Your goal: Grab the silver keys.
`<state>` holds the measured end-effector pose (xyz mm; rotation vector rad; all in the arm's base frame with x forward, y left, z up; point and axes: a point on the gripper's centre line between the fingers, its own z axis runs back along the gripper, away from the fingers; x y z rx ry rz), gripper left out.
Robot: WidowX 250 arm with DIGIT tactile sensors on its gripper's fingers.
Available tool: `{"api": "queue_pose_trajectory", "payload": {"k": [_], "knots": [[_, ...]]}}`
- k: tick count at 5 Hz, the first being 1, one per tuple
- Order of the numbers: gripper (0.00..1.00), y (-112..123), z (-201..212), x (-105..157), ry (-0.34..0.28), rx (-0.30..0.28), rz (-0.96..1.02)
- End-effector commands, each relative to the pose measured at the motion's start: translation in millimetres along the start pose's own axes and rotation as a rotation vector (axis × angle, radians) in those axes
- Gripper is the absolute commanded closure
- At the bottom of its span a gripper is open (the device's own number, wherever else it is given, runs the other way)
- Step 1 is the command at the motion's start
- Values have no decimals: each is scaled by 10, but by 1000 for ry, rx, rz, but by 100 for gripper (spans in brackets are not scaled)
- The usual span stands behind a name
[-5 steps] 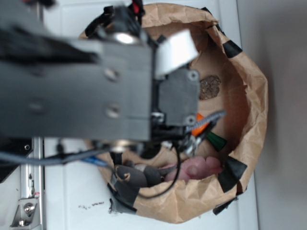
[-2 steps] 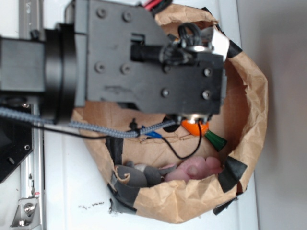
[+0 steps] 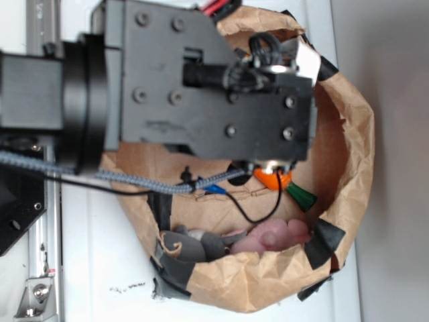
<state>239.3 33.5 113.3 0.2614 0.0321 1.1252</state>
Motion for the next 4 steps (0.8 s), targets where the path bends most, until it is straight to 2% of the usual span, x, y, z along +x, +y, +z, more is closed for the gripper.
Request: {"api": "queue_pose_trajectory", "payload": {"k": [1,2,3,4], "knots": [[0,169,86,103,-18,-30,35],[0,-66,-127,170,5,-48,-100],[0,-89,-272,247,8,-76,-173],[0,75,-363,327,22,-26,-223]]}}
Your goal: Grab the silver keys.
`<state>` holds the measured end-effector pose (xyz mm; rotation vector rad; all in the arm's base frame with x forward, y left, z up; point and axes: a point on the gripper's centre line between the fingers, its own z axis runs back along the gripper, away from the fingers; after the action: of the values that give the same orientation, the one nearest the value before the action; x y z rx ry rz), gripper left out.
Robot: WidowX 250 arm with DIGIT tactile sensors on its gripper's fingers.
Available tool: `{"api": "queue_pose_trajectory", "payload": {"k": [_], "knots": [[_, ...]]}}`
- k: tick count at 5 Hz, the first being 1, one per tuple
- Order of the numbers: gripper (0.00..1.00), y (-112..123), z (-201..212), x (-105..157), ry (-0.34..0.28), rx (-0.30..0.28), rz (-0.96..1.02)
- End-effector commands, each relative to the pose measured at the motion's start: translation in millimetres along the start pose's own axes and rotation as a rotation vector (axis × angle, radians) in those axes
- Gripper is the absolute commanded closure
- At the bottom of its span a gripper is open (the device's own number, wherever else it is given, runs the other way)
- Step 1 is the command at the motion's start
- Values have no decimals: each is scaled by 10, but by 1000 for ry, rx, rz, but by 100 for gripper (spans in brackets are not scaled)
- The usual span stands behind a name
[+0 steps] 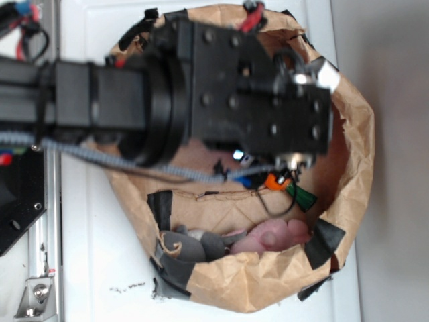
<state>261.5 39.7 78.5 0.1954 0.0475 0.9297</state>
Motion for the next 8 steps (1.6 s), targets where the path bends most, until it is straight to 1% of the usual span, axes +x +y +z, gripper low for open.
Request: {"api": "queue_pose_trajectory", "payload": {"k": [1,2,7,8], "knots": [[0,558,-53,131,-79,27,-72],[0,772,-15,143,-166,91,-126],[0,772,-15,143,-166,91,-126],[0,848,-134,85,-94,34,-195]]}}
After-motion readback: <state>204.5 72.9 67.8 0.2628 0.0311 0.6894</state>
